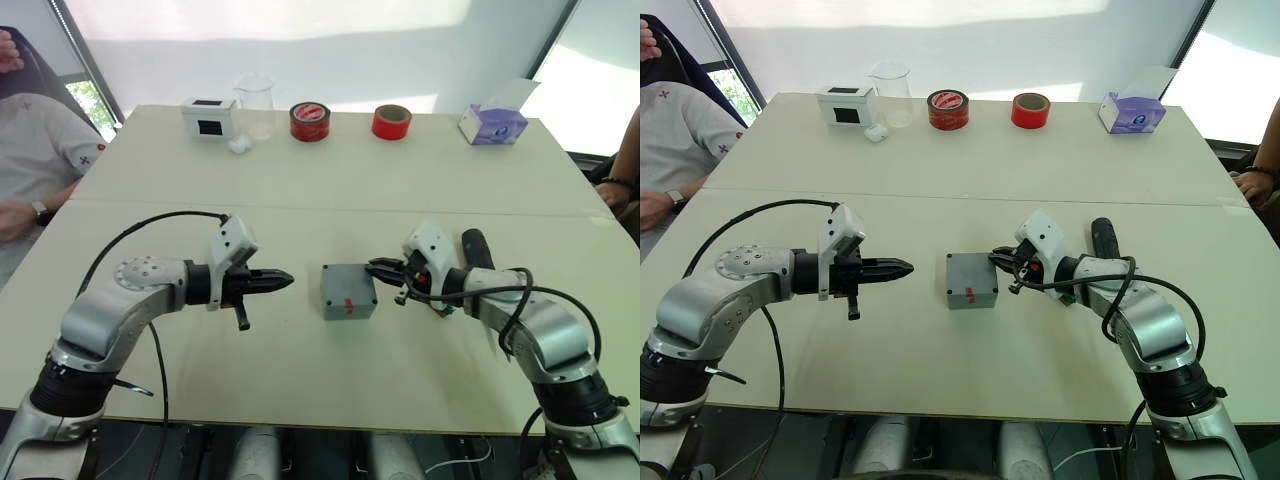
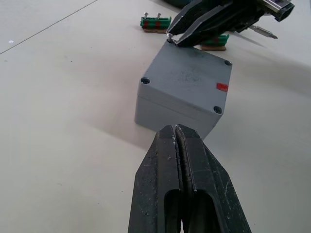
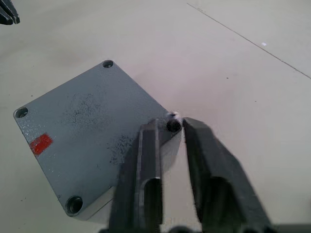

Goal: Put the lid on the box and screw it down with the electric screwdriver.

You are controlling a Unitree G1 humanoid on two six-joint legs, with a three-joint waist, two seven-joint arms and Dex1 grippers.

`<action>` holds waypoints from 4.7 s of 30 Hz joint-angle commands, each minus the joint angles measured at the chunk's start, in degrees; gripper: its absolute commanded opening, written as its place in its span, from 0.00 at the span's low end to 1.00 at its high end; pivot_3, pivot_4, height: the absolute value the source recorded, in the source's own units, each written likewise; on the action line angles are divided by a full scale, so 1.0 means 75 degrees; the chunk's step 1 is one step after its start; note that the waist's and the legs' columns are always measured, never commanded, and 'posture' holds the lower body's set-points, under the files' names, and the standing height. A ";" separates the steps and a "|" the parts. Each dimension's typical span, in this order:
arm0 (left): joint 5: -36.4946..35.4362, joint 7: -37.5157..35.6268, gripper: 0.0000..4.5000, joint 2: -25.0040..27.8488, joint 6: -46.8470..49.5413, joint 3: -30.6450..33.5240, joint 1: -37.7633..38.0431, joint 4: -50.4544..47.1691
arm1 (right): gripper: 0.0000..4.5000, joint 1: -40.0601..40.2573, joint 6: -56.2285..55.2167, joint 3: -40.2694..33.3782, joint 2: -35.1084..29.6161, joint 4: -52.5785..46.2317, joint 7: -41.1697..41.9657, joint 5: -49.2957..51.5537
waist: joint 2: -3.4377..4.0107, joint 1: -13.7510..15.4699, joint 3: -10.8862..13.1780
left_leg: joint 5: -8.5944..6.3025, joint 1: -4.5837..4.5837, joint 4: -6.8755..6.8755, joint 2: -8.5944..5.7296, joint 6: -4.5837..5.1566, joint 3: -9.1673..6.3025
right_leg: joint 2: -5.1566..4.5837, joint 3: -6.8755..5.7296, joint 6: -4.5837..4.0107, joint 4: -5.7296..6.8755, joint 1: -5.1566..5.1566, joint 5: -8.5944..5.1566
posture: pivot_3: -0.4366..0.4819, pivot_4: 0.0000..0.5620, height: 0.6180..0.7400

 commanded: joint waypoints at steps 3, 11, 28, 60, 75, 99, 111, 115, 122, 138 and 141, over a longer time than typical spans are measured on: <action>-0.0179 0.0041 0.00 -0.0114 0.0008 0.0132 -0.0180 -0.0282 | 0.64 -0.0164 -0.0071 -0.0222 -0.0085 -0.0082 0.0024 0.0009 | 0.0000 -0.0002 0.0000 | 0.0000 0.0000 0.0000 0.0000 0.0000 0.0000 | 0.0000 0.0000 0.0000 0.0000 0.0000 0.0000 | 0.48 0.27 0.79; -0.0852 -0.0155 0.00 -0.0320 0.0156 0.0387 -0.0720 -0.0398 | 0.64 -0.0801 0.1696 -0.2271 -0.0490 -0.0146 -0.0710 0.1013 | 0.0000 0.0024 0.0004 | 0.0002 -0.0001 0.0002 -0.0003 -0.0001 0.0000 | -0.0002 0.0000 0.0001 0.0002 0.0001 0.0001 | 0.48 0.27 0.79; -0.0292 -0.0977 0.00 -0.0543 -0.0728 -0.0916 -0.1236 -0.0799 | 0.99 -0.3346 0.6510 0.0054 -0.3997 0.2837 0.0327 0.1408 | 0.0015 -0.0021 0.0011 | -0.0027 -0.0006 -0.0002 0.0001 0.0048 0.0000 | -0.0010 0.0011 -0.0034 -0.0009 -0.0009 -0.0014 | 0.48 0.27 0.79; 0.0051 -0.0362 0.00 -0.0265 -0.0819 -0.0742 -0.0432 -0.1152 | 0.40 -0.4749 0.6538 0.2515 -0.2900 0.5637 0.0886 0.0394 | 0.0019 -0.0018 0.0011 | -0.0013 -0.0011 0.0001 0.0002 0.0023 0.0002 | -0.0004 -0.0001 -0.0004 -0.0007 -0.0011 0.0002 | 0.48 0.27 0.79; 0.0939 -0.1465 0.00 0.0324 -0.1895 -0.0581 -0.1765 0.1602 | 0.40 -0.4614 0.1768 -0.3927 -0.0730 0.4700 -0.1391 0.1508 | 0.0072 0.0023 0.0051 | 0.0011 -0.0087 0.0002 0.0017 -0.0012 0.0036 | 0.0030 0.0002 0.0035 0.0003 -0.0098 0.0027 | 0.48 0.27 0.79; 0.1656 -0.1373 0.00 -0.1570 -0.2094 -0.1529 -0.2434 0.2598 | 0.40 -0.0315 -0.0533 -0.1925 0.2241 -0.1740 -0.2549 0.1770 | 0.0076 0.0153 0.0052 | 0.0020 -0.0088 0.0019 0.0012 -0.0015 -0.0001 | 0.0049 -0.0002 0.0046 0.0012 -0.0077 0.0036 | 0.48 0.27 0.79; 0.2652 -0.1649 0.00 -0.2019 -0.3020 -0.2325 -0.2392 0.3289 | 0.40 0.0068 -0.0696 -0.1613 0.2166 -0.1743 -0.2572 0.1622 | 0.0077 0.0151 0.0051 | 0.0022 -0.0088 0.0024 0.0021 -0.0017 -0.0008 | 0.0061 -0.0002 0.0044 0.0012 -0.0076 0.0036 | 0.48 0.27 0.79; 0.2726 -0.1686 0.00 -0.2046 -0.3045 -0.2342 -0.2355 0.3239 | 0.40 0.0209 -0.0793 -0.1559 0.2094 -0.1783 -0.2564 0.1497 | 0.0076 0.0157 0.0051 | 0.0022 -0.0088 0.0024 0.0022 -0.0017 -0.0009 | 0.0061 -0.0002 0.0044 0.0013 -0.0076 0.0036 | 0.48 0.27 0.79; 0.2727 -0.1677 0.00 -0.2169 -0.2916 -0.2322 -0.2296 0.3082 | 0.40 0.0399 -0.1196 -0.1341 0.2000 -0.1626 -0.2469 0.1016 | 0.0075 0.0158 0.0050 | 0.0022 -0.0086 0.0029 0.0021 -0.0016 -0.0014 | 0.0061 -0.0002 0.0044 0.0012 -0.0070 0.0036 | 0.48 0.27 0.79; 0.2980 -0.1693 0.00 -0.2155 -0.3010 -0.2551 -0.2024 0.3072 | 0.40 0.1389 -0.1030 -0.0685 0.1892 -0.1254 -0.2376 0.0490 | 0.0049 0.0159 -0.0006 | 0.0012 -0.0038 0.0033 0.0022 -0.0001 -0.0026 | 0.0064 -0.0004 0.0043 0.0010 -0.0014 0.0035 | 0.48 0.27 0.79; 0.3000 -0.1685 0.00 -0.2201 -0.2977 -0.2538 -0.2017 0.3052 | 0.40 0.1469 -0.0976 -0.0531 0.1820 -0.1088 -0.2435 0.0243 | 0.0048 0.0157 -0.0045 | -0.0002 -0.0018 0.0033 0.0023 0.0022 -0.0026 | 0.0064 -0.0004 0.0041 0.0010 0.0004 0.0033 | 0.48 0.27 0.79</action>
